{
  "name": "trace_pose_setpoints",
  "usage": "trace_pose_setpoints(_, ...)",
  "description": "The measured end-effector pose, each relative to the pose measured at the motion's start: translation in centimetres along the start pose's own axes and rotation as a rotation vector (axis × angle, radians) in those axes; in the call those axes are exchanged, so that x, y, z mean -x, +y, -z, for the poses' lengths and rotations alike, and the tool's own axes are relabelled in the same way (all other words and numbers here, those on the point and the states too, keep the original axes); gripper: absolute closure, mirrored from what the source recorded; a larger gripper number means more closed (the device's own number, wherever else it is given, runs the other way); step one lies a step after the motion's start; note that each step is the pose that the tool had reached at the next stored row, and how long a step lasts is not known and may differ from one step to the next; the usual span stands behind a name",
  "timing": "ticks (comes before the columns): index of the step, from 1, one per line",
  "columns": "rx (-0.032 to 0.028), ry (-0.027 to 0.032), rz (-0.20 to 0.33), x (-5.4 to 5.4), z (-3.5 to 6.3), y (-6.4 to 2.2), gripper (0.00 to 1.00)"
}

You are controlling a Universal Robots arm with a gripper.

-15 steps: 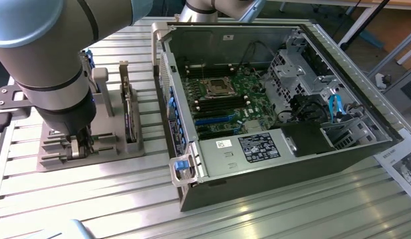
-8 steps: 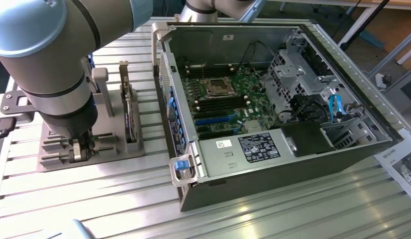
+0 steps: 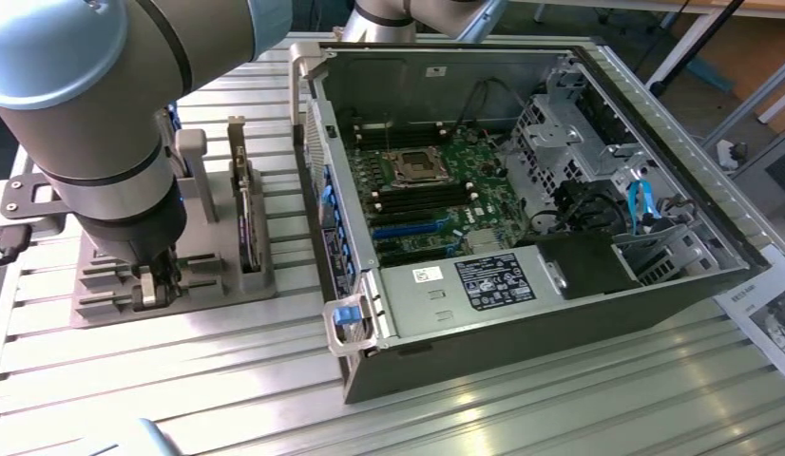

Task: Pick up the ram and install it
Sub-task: 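Pick up the ram and move it above insertion slot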

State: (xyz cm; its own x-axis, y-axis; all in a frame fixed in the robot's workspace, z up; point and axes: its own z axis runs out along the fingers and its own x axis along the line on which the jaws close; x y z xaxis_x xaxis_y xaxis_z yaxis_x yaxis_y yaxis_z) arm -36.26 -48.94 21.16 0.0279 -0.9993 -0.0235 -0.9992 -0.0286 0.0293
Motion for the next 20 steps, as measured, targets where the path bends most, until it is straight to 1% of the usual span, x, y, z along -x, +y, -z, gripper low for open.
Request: trace_pose_setpoints(20,0.0001,0.0001,0.002,0.00,-0.14,0.00,0.75)
